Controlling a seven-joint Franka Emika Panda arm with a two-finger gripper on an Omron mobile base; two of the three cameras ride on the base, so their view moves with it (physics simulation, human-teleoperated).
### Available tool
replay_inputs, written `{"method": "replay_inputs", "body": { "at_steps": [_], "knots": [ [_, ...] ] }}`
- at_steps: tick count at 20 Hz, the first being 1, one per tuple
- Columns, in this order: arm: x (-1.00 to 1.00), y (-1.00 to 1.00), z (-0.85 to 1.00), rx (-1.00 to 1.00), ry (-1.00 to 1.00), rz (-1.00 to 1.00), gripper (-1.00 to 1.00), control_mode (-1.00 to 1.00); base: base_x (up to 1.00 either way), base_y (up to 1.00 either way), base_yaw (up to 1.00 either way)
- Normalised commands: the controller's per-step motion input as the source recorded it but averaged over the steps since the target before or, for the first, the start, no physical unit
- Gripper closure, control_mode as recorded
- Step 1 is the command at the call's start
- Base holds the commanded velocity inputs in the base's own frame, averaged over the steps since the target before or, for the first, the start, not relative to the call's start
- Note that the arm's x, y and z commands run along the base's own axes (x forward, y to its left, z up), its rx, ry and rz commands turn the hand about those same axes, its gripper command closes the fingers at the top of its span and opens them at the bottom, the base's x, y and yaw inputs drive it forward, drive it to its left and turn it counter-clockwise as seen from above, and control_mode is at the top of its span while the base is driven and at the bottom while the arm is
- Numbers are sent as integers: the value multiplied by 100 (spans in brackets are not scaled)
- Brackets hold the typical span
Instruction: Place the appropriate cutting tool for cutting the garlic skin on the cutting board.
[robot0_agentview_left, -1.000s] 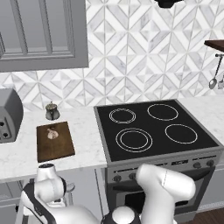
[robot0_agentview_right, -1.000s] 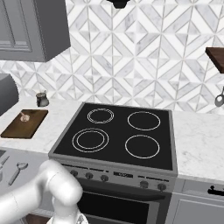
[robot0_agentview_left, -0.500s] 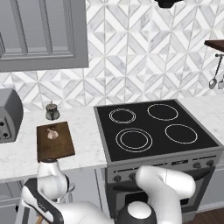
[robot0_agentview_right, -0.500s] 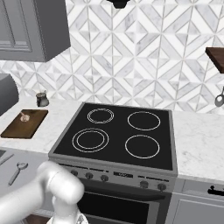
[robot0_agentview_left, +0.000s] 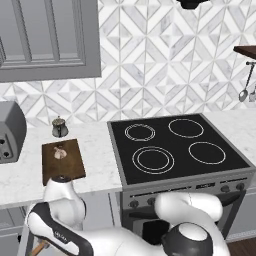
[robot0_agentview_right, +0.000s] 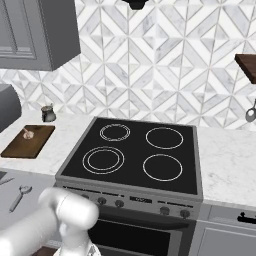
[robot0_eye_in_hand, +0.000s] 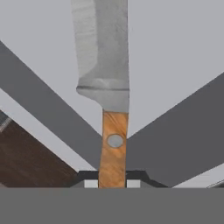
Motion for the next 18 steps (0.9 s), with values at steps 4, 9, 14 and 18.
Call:
{"method": "replay_inputs", "body": {
  "at_steps": [4, 9, 14, 18],
  "knots": [
    [-5, -11, 86, 0, 0, -26, 100, -100, 0, 0, 0],
    [0, -32, 80, 0, -3, -21, 100, -100, 0, 0, 0],
    [4, -49, 63, 0, -5, -21, 100, -100, 0, 0, 0],
    [59, -46, 45, 0, -1, -19, 100, -100, 0, 0, 0]
  ]
}}
